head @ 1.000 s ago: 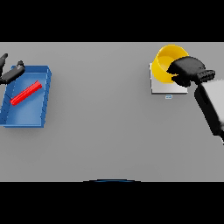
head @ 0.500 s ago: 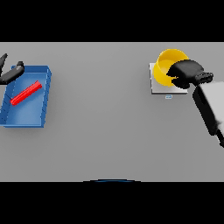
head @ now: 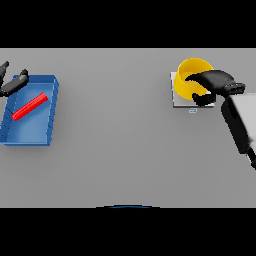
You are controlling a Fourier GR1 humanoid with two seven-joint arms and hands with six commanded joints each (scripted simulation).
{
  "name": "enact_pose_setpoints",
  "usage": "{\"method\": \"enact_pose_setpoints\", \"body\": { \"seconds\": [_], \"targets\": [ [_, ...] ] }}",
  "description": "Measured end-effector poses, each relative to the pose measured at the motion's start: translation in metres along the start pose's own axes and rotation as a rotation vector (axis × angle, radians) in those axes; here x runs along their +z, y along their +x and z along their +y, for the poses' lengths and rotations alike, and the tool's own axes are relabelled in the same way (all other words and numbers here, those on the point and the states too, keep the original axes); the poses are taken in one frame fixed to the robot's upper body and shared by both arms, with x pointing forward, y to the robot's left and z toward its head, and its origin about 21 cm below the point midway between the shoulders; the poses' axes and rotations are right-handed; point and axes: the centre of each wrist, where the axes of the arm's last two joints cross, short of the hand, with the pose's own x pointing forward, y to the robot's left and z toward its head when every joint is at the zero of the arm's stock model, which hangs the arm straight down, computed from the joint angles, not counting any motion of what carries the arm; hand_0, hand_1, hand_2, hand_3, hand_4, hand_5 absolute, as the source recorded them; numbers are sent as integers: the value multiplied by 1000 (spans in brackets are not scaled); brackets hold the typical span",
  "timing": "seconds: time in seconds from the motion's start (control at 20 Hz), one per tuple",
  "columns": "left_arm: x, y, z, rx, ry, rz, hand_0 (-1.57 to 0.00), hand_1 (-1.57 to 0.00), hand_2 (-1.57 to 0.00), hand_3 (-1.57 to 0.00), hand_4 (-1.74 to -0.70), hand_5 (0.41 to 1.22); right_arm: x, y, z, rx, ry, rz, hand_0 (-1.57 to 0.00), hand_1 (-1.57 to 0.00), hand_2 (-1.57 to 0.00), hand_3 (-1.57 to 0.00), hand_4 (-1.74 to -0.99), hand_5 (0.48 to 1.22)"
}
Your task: Pick up the red beaker and tilt it to pour out 1 green nut into yellow bowl. Pick up the yellow bowl and place it on the metallic measuring scale.
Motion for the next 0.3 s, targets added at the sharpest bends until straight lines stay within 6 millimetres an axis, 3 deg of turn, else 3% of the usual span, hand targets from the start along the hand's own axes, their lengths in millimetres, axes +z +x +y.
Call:
{"method": "enact_pose_setpoints", "body": {
  "seconds": [0.3],
  "targets": [
    [2, -2, -4, -10, -2, -6, 1, 1, 1, 1, -833, 760, -2, 0, 1, 30, 44, 17, -64, -63, -50, -42, -1390, 779]
  ]
}}
